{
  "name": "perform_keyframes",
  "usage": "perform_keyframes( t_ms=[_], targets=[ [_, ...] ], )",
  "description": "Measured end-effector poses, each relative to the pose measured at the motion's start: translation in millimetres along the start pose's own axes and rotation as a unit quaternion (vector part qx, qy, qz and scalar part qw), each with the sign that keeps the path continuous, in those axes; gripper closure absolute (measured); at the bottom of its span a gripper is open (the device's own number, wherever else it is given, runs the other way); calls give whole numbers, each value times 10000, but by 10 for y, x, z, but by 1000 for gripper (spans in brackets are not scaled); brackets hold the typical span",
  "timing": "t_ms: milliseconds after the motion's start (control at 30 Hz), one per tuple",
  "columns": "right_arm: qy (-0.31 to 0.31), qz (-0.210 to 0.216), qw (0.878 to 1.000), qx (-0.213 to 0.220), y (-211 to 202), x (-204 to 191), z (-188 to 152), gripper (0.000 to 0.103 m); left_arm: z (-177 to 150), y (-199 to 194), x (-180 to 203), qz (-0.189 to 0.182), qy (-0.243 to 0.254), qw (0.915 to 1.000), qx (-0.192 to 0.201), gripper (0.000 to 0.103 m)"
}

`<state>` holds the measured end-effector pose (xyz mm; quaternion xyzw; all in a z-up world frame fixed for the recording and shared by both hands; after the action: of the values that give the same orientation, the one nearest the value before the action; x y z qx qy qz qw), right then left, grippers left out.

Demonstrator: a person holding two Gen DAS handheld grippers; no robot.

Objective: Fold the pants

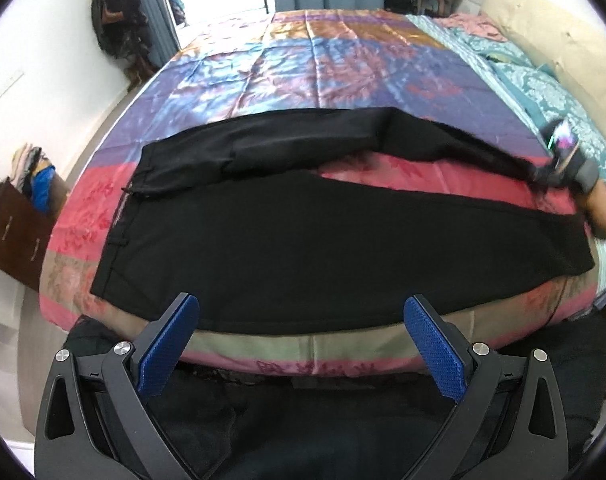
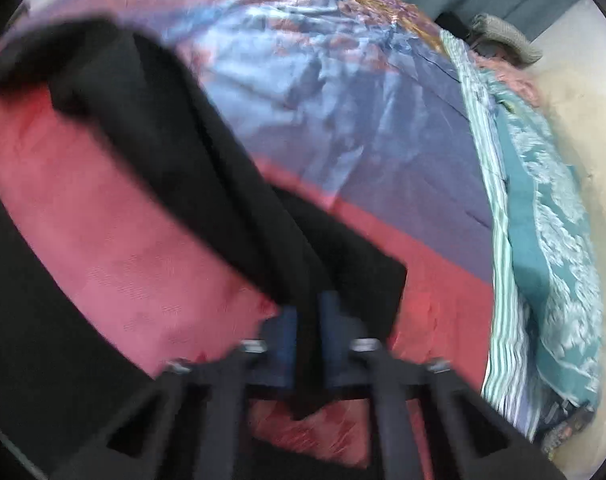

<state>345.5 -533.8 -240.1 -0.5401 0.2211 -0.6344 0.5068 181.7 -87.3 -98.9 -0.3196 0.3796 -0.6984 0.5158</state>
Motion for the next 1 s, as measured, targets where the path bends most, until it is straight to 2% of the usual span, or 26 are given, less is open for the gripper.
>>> perform_keyframes(
  t_ms=[67, 133, 167, 200, 233, 267, 333, 400, 433, 533, 667, 700, 733, 767, 800, 833, 867, 933, 967, 1000],
  targets=[
    [587, 293, 9978, 98, -152, 450, 266, 97, 1, 85, -13, 13, -33, 9999, -104, 1],
    [1355, 500, 9893, 178, -213, 1009, 590, 94, 12, 209, 17, -58, -92, 9994, -317, 1],
    [1809, 633, 9814, 102, -157, 1284, 720, 73, 31, 253, 24, -119, -123, 9991, -401, 1],
    [2081, 615, 9762, 12, -132, 1411, 746, 36, 47, 281, 44, -184, -154, 9986, -466, 1],
    [2482, 396, 9679, -97, -41, 1625, 794, 22, 65, 301, 70, -265, -169, 9982, -505, 1],
    [2710, 236, 9623, -19, 2, 1745, 811, 16, 93, 308, 99, -312, -157, 9982, -491, 1],
    [3207, 302, 9467, 110, 105, 1932, 652, 16, 114, 310, 134, -277, -79, 9988, -403, 1],
    [3685, 488, 9283, 8, 301, 2025, 440, 16, 126, 359, 143, -184, -19, 9991, -387, 1],
    [3919, 653, 9177, -70, 424, 2017, 290, 17, 121, 413, 147, -176, -23, 9988, -459, 1],
    [4258, 1261, 8958, -199, 794, 1950, 38, 21, 117, 556, 130, -239, -109, 9972, -702, 1],
    [4676, 1531, 8700, -319, 1146, 1828, -81, 22, 114, 676, 145, -174, -116, 9960, -864, 1],
    [4822, 1618, 8600, -413, 1273, 1788, -81, 22, 113, 688, 154, -149, -106, 9960, -878, 1],
    [4865, 1685, 8560, -473, 1329, 1741, -72, 23, 119, 704, 165, -129, -102, 9958, -896, 1],
    [4793, 1647, 8608, -467, 1354, 1707, -18, 36, 129, 723, 174, -118, -97, 9957, -914, 1],
    [4567, 1581, 8744, -438, 1342, 1654, 90, 84, 141, 738, 182, -107, -90, 9957, -921, 1],
    [4119, 1404, 8993, -439, 1287, 1584, 269, 85, 154, 747, 185, -93, -75, 9958, -910, 1],
    [3790, 1083, 9185, -297, 1174, 1554, 404, 85, 164, 757, 177, -84, -57, 9960, -892, 1],
    [2957, 128, 9550, 188, 912, 1491, 651, 84, 185, 800, 171, -42, -16, 9961, -877, 1],
    [2692, -318, 9624, 162, 910, 1463, 672, 80, 205, 845, 175, -38, 0, 9960, -892, 1],
    [2595, -591, 9639, -25, 974, 1451, 642, 77, 218, 868, 164, -53, 8, 9961, -883, 1]
  ],
)
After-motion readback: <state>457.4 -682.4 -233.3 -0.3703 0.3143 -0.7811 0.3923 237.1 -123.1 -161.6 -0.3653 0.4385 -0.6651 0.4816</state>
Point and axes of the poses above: each gripper's, at about its wrist camera, not at the fingertips, and y roughly the way its jaws point, x to its right, z to its top, the point moved 1 cm from there along y, roughly the way its jaws point, and after that the axes turned 10 degrees about -z, right-handed, at the moved point
